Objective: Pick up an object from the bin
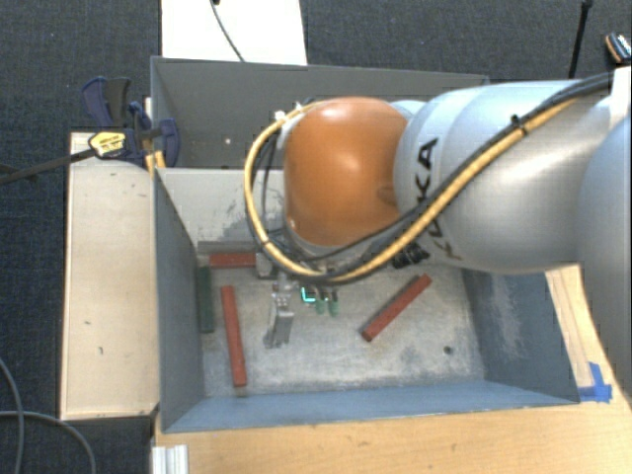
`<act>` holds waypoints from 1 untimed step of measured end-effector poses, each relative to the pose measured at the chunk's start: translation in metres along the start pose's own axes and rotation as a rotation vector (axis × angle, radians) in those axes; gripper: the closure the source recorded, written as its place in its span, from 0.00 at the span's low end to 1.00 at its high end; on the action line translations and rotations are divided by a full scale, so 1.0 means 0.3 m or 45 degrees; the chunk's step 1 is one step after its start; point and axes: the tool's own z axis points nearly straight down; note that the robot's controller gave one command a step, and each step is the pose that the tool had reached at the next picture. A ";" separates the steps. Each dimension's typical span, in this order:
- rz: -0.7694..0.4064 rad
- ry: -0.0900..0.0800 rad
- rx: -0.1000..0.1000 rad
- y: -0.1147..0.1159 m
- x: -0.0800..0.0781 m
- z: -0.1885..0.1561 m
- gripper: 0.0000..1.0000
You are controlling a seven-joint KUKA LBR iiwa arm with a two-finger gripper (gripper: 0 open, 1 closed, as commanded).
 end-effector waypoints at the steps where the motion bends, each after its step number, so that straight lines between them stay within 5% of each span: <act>1: -0.186 0.001 0.002 0.132 0.019 0.403 0.00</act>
Offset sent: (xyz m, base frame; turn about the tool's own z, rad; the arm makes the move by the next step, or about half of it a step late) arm -0.0048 0.0389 -0.1171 -0.1445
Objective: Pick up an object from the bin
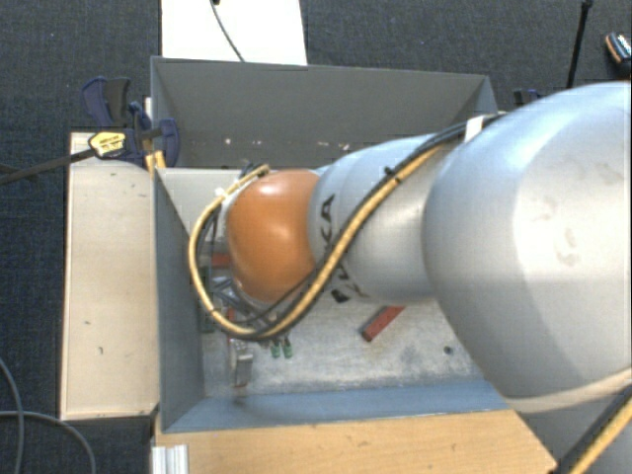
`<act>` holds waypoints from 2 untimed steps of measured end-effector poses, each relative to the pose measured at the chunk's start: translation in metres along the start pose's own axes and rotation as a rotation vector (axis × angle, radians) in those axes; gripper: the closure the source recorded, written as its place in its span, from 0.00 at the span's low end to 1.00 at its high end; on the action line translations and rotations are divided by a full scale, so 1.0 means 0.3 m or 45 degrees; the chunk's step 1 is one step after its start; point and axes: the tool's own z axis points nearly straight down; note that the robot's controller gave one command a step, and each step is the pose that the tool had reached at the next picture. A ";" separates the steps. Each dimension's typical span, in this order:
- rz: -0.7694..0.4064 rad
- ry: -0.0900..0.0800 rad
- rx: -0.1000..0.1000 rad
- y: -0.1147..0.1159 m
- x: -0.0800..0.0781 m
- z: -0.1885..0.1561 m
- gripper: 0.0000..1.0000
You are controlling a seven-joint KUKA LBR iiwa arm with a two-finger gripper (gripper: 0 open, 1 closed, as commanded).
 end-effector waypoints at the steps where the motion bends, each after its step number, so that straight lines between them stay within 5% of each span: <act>1: 0.010 -0.005 0.005 -0.346 -0.006 0.054 0.00; 2: -0.514 -0.013 0.005 -0.800 0.088 -0.108 0.00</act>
Offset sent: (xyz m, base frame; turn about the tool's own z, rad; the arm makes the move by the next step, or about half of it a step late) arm 0.0159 -0.0965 -0.0156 -0.0005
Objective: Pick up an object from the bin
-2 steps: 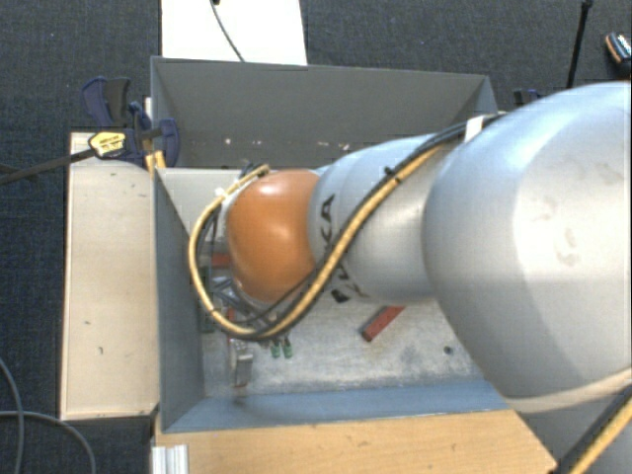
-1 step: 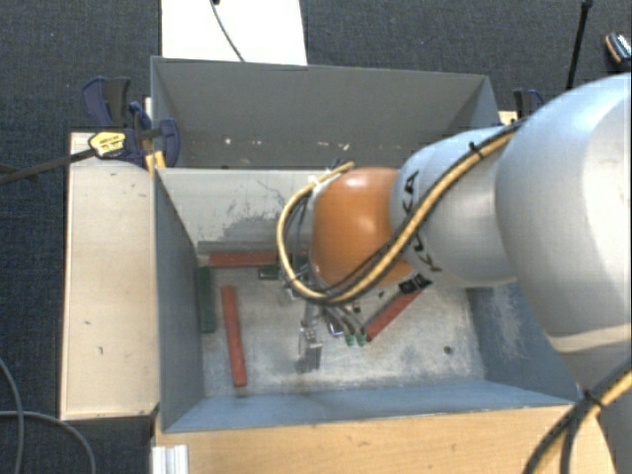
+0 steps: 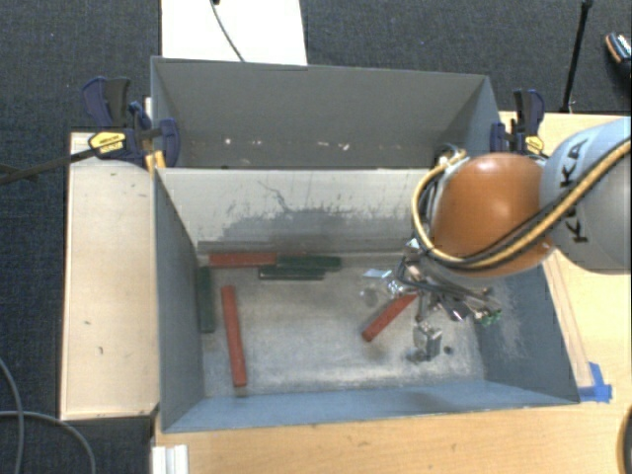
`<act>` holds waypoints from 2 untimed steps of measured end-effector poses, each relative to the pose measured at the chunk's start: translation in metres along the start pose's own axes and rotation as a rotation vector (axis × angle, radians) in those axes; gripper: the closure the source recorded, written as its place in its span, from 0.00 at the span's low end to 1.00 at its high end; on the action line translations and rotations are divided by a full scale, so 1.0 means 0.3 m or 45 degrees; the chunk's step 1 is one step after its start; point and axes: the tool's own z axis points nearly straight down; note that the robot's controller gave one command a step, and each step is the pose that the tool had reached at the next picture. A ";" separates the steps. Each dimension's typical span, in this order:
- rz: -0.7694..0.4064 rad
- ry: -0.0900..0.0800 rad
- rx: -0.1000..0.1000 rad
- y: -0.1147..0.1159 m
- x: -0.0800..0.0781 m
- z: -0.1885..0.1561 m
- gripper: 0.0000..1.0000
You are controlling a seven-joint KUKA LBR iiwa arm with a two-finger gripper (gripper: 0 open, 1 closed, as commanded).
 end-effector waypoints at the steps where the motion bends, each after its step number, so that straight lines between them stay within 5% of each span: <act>1: 0.103 0.009 -0.007 -0.109 -0.004 0.187 0.00; 2: 0.107 0.006 -0.007 -0.105 -0.008 0.179 1.00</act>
Offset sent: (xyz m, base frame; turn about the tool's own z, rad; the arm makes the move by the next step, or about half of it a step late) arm 0.0186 -0.0261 -0.0539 0.0765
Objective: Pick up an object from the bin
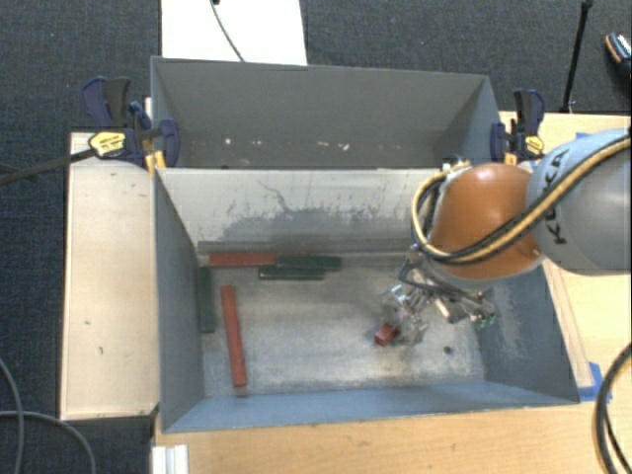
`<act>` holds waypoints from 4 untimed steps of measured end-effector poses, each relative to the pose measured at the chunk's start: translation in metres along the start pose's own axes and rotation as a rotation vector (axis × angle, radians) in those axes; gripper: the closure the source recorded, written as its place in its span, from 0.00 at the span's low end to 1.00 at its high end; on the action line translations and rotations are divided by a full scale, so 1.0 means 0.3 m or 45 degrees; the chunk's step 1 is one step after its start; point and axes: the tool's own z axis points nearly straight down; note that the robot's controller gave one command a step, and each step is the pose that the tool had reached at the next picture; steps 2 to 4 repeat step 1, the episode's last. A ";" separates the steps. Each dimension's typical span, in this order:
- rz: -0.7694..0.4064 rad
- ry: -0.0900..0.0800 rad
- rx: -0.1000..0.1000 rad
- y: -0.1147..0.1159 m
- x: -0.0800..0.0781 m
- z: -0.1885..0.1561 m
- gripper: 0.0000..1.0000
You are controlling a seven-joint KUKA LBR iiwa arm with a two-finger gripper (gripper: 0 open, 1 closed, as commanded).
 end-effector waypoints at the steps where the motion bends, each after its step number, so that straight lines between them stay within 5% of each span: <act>1: 0.027 -0.012 0.009 -0.064 0.060 -0.595 1.00; 4: 0.027 -0.012 0.009 -0.064 0.060 -0.595 1.00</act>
Offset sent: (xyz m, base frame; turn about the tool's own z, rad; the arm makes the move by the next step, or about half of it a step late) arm -0.0087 -0.0247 0.1735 0.0165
